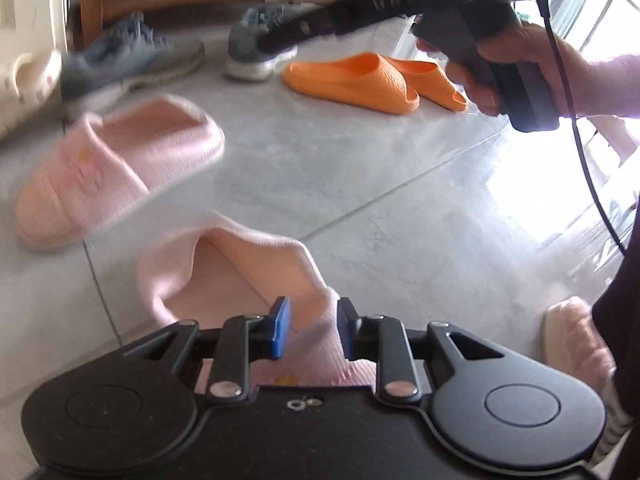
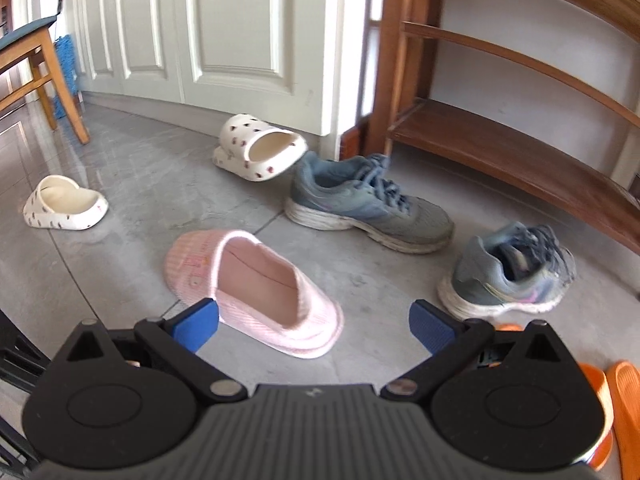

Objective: Organize scattered shoes
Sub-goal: 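Lift and carry the pink slipper with the left tool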

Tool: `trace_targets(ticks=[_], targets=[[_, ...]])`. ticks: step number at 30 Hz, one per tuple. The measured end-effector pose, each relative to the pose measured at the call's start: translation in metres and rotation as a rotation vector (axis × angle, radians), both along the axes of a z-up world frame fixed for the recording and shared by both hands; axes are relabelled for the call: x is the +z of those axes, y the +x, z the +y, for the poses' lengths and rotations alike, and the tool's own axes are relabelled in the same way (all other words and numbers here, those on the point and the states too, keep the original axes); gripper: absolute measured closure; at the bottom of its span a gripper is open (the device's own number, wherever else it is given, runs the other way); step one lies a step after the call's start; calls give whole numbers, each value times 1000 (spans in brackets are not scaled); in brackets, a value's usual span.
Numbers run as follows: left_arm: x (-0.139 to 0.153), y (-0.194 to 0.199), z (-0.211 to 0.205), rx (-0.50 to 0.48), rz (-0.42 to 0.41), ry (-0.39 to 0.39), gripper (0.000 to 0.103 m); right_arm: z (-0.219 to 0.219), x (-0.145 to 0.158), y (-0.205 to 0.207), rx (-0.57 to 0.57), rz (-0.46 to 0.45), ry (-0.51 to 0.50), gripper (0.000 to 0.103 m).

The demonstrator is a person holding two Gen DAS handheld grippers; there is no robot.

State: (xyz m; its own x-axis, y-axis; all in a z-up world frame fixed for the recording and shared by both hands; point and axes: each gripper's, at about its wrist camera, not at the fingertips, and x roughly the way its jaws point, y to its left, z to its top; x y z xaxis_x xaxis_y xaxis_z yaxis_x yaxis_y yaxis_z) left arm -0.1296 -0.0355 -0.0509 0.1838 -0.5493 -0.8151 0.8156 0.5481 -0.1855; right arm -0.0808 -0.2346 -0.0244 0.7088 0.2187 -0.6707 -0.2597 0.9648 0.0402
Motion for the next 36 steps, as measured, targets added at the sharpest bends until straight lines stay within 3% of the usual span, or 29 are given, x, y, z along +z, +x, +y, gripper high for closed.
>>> trace_targets(ticks=[3, 5, 10, 19, 21, 22, 23, 26, 28, 33, 36], targets=[[18, 23, 10, 99, -79, -25, 61, -9, -4, -6, -16, 10, 4, 0], [28, 45, 15, 196, -158, -16, 45, -14, -7, -9, -27, 16, 9, 0], [29, 103, 7, 391, -214, 23, 43, -16, -14, -9, -18, 32, 14, 0], [-5, 156, -39, 417, -239, 234, 43, -18, -15, -13, 1, 37, -6, 0], [-18, 170, -46, 439, -215, 284, 46, -23, -16, -16, -12, 42, -5, 0], [-24, 175, -48, 451, -194, 299, 54, -25, -16, -18, -18, 44, -2, 0], [-29, 179, -49, 462, -177, 314, 68, -28, -15, -20, -21, 42, 8, 0], [-35, 179, -49, 499, -157, 332, 87, -36, -12, -24, -32, 37, 37, 0], [-35, 178, -48, 522, -148, 323, 91, -41, -11, -28, -38, 31, 52, 0], [-13, 183, -37, 604, 136, 127, 92, -51, -10, -32, -68, 3, 44, 1], [2, 173, -54, 568, 277, 42, 93, -65, -10, -34, -116, -1, 67, 1]])
